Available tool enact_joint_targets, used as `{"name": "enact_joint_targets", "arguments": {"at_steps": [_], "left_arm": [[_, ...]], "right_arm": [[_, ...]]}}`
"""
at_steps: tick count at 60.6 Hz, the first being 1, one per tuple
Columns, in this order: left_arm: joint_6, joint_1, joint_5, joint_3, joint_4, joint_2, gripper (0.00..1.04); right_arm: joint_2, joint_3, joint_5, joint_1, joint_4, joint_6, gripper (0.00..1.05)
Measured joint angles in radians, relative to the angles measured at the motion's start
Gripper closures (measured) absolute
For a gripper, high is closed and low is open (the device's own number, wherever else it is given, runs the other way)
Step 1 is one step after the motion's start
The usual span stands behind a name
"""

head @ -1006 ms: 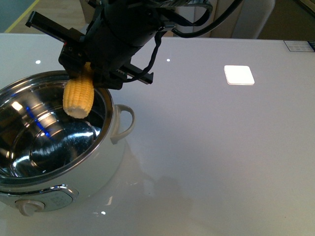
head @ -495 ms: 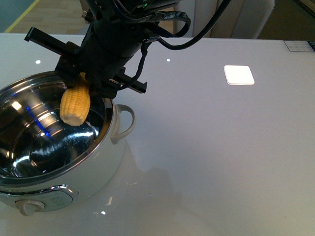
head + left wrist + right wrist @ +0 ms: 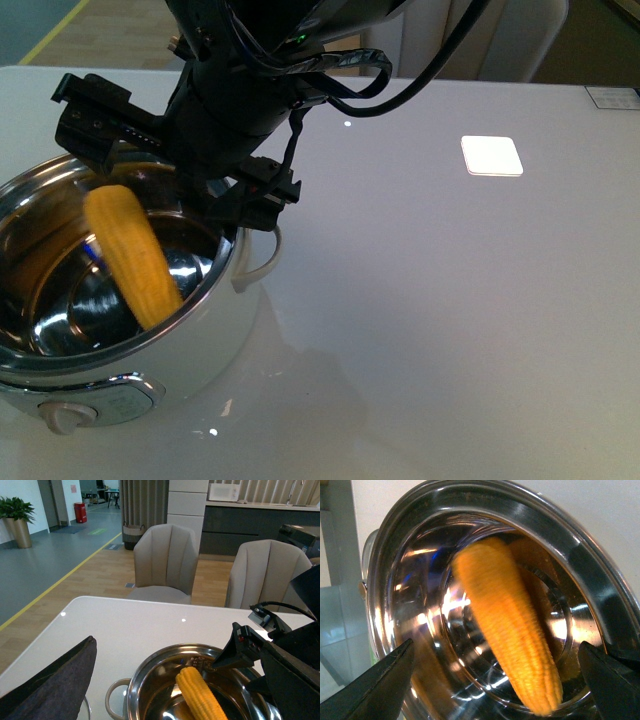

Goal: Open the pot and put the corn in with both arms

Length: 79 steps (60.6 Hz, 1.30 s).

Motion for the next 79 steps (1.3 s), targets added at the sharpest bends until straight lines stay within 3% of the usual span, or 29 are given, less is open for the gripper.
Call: {"name": "enact_joint_targets", "arguments": {"at_steps": [15,34,53,79], "left_arm": [[0.000,0.000,0.000,0.000,0.000,0.000,0.07],[0.000,0.000,0.000,0.000,0.000,0.000,0.07],[0.000,0.000,0.000,0.000,0.000,0.000,0.07],[0.000,0.000,0.000,0.000,0.000,0.000,0.07]], "right_arm": [[-0.105,-0.144,-0.004,-0.042,0.113,0.028,0.09],[-0.431,-0.420,-0.019,-0.230,0.274,0.040,0.09],[-0.736,-0.708,-0.011,-0.462,0.277,-0.170,0.09],[-1.183,-1.024,-0.126,-0.791,0.192,-0.442,0.09]]}}
